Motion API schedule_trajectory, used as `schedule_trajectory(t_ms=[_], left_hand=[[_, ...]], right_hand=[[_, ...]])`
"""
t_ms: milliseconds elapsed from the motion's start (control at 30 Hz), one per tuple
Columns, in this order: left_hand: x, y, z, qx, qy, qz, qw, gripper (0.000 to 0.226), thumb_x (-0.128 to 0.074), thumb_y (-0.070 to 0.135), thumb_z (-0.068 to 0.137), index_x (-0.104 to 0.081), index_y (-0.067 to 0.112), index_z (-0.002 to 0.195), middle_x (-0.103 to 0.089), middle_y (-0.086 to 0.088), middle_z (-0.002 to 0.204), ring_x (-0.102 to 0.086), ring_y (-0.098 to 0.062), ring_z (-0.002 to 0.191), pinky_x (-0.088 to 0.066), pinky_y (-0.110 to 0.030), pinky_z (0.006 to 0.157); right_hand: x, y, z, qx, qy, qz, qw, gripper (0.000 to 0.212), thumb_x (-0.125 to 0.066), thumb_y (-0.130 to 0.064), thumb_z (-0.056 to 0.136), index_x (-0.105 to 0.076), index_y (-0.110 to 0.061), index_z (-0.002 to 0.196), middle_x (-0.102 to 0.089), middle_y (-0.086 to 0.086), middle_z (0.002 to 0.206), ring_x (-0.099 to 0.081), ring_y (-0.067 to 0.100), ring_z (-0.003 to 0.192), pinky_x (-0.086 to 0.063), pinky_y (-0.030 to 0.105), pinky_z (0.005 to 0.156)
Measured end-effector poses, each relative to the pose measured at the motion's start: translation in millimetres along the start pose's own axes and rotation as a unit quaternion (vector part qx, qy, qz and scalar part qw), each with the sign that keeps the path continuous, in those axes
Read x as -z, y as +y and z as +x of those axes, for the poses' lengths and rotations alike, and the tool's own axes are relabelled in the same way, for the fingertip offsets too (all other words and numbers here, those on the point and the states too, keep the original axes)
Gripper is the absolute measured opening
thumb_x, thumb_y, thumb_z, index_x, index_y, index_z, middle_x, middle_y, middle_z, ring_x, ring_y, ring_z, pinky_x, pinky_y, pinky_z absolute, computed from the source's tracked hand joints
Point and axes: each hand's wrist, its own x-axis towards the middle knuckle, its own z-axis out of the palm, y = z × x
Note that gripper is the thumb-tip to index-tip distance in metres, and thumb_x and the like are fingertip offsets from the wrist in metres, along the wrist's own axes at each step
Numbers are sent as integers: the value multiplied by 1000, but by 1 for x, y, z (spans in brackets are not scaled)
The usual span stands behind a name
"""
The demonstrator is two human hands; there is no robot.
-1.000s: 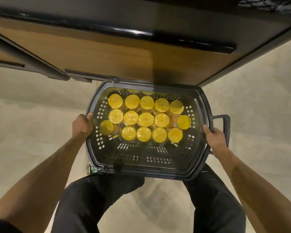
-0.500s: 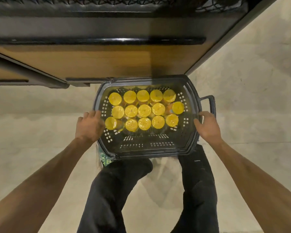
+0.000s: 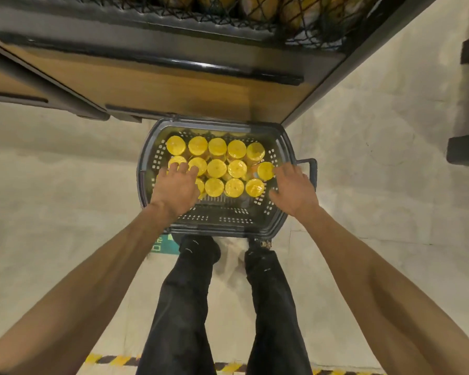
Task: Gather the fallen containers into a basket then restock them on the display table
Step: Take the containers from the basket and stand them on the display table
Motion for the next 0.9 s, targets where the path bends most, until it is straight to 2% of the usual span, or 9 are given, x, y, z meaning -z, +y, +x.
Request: schedule_trajectory(t_ms=[167, 300, 467, 567, 900], left_hand=[[-10, 27, -9, 33, -3, -83, 996, 41, -49, 32, 96, -47, 10, 131, -52, -16, 128, -47, -36, 117, -42, -50, 91], [-32, 45, -6, 37, 23, -144, 989, 46, -54, 32, 94, -48, 9, 133, -51, -19, 132, -45, -40, 121, -41, -53, 95], [-67, 69, 10, 22, 2, -136, 991, 45, -54, 34, 93, -51, 7, 128, -56, -19, 124, -49, -40, 116, -43, -53, 95], [-85, 79, 21, 20, -31, -137, 990, 47, -55, 34, 92, -48, 8, 131, -54, -19, 127, -47, -40, 119, -40, -52, 94], [-148, 82, 99, 4, 2, -166, 986, 55, -61, 38, 90, -45, 10, 136, -52, -19, 130, -45, -40, 123, -38, -51, 97]], right_hand=[[-8, 6, -5, 22, -16, 32, 999, 53, -58, -37, 92, -44, -11, 136, -45, 16, 136, -45, 36, 121, -43, 45, 92], [-27, 3, 4, 49, -36, 39, 997, 60, -57, -39, 92, -40, -12, 143, -42, 15, 139, -43, 35, 126, -43, 47, 99], [-59, 10, 25, 46, -57, 36, 997, 62, -58, -37, 93, -38, -11, 145, -40, 18, 140, -40, 39, 129, -42, 50, 101], [-80, 9, 40, 60, -54, 21, 997, 61, -57, -36, 93, -38, -7, 143, -42, 19, 139, -42, 42, 125, -44, 49, 96], [-136, 4, 96, 65, -52, -26, 996, 62, -62, -36, 90, -37, -9, 139, -40, 15, 138, -47, 40, 118, -46, 48, 81]])
